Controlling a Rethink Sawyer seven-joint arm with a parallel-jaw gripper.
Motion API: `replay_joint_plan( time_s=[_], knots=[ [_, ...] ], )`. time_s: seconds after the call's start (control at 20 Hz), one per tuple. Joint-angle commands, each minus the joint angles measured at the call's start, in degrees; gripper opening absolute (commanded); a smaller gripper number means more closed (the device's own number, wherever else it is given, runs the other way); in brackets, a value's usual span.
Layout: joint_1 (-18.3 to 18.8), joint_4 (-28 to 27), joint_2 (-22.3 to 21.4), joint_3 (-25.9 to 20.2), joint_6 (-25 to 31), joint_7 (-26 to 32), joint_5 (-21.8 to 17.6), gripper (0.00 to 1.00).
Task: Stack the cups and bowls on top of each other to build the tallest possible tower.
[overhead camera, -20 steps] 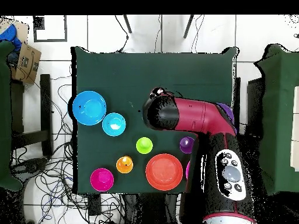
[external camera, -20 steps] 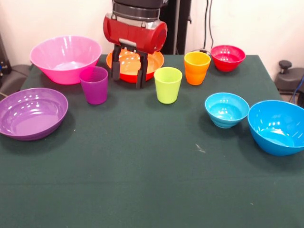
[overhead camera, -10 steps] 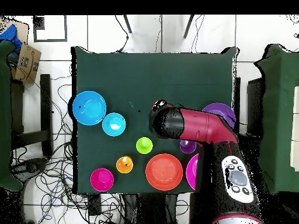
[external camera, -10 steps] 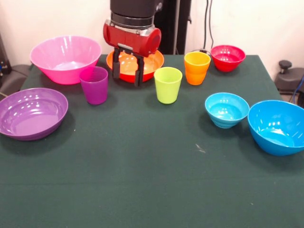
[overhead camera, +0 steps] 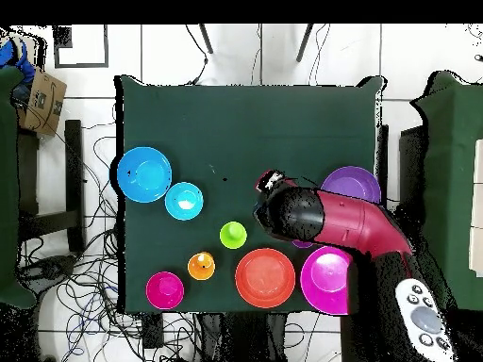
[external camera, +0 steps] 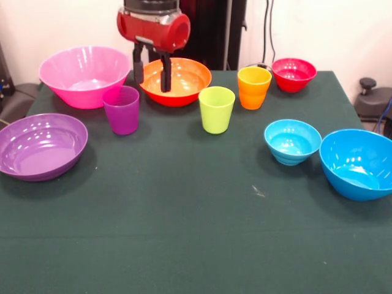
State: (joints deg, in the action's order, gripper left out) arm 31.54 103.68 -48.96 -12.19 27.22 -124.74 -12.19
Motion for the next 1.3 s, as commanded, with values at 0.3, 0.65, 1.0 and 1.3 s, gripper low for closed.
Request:
replay_joint_plan(
  time_s=[0.3, 0.65, 1.0, 1.3],
  knots=[
    [0.05, 4.58, -3.74, -7.73, 7.86, 12.34, -7.35, 1.0],
    [-0.14, 4.03, -1.69, -6.6, 6.3, 9.45, -9.88, 1.0],
    [0.58, 2.23, 2.81, -6.22, 2.11, 7.2, -12.12, 1.0],
    [-0.83, 1.45, 2.43, -3.97, 2.78, 4.57, -13.66, 1.0]
  ],
)
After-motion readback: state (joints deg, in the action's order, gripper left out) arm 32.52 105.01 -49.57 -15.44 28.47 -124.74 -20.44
